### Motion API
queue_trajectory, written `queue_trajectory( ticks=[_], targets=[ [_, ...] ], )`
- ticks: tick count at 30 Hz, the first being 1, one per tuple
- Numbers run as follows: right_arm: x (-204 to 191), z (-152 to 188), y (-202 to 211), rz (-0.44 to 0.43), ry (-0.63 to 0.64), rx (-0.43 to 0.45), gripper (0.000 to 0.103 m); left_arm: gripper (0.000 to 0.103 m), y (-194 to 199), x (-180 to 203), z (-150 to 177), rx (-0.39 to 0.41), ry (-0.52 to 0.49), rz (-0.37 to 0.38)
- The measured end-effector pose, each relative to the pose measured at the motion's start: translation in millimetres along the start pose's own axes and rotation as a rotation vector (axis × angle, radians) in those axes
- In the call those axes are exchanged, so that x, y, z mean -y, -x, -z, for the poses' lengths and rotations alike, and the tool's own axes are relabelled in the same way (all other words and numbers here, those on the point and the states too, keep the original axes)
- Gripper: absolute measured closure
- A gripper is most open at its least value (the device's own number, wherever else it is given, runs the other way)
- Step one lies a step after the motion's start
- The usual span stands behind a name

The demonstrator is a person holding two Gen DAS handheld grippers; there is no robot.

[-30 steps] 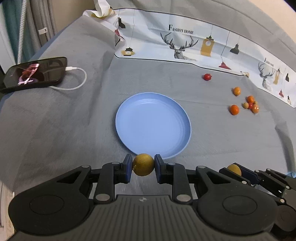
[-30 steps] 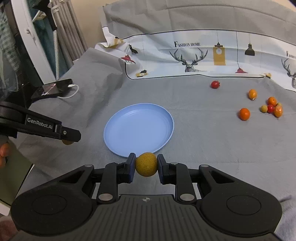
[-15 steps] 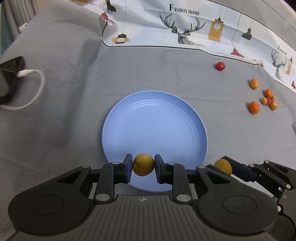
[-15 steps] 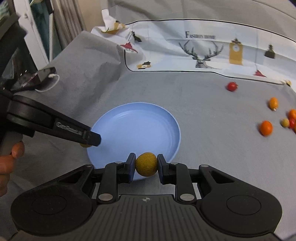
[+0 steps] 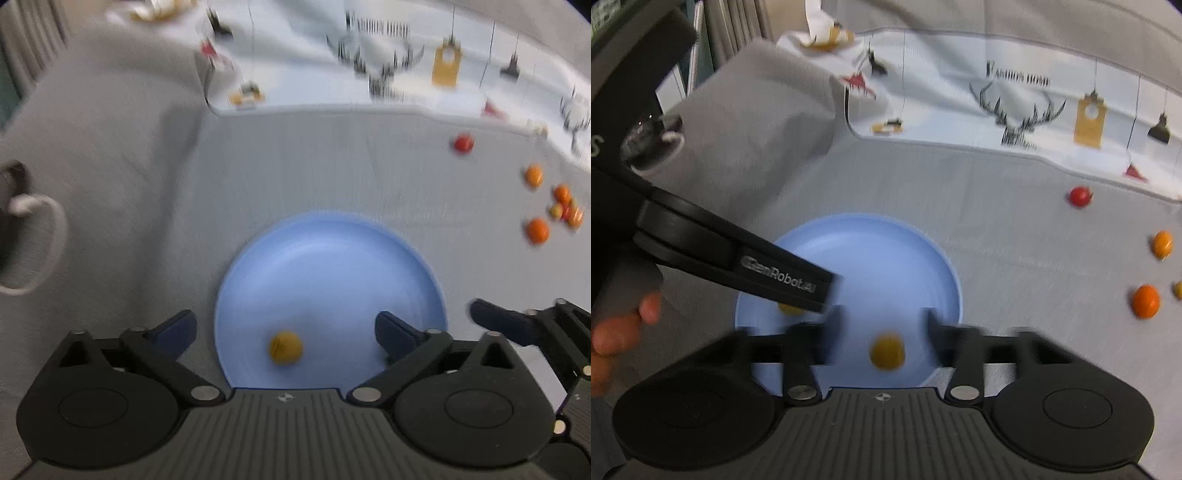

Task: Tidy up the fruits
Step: 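Carry both yellow fruits over the blue plate and open both tools, then lift both tools back from the plate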

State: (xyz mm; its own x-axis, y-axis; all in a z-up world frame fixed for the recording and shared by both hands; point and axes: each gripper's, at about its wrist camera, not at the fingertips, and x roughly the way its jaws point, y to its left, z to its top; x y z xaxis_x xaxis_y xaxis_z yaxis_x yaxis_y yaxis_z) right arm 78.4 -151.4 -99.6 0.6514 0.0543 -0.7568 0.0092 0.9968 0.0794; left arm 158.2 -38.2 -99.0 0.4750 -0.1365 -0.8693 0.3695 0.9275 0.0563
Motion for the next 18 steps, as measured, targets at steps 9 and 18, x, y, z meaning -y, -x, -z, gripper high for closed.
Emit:
queue_trajectory(
  ticks=[9,18],
  targets=[
    [-7.4,23.1,68.9,0.004,-0.004,-0.026,0.007,0.000,61.3,3.4,43.7,-0.060,-0.045,-0.080],
    [-23.9,54.6,144.6,0.053,-0.102,0.019,0.002,0.000,124.9,-6.5,97.1,-0.054,-0.017,-0.099]
  ],
)
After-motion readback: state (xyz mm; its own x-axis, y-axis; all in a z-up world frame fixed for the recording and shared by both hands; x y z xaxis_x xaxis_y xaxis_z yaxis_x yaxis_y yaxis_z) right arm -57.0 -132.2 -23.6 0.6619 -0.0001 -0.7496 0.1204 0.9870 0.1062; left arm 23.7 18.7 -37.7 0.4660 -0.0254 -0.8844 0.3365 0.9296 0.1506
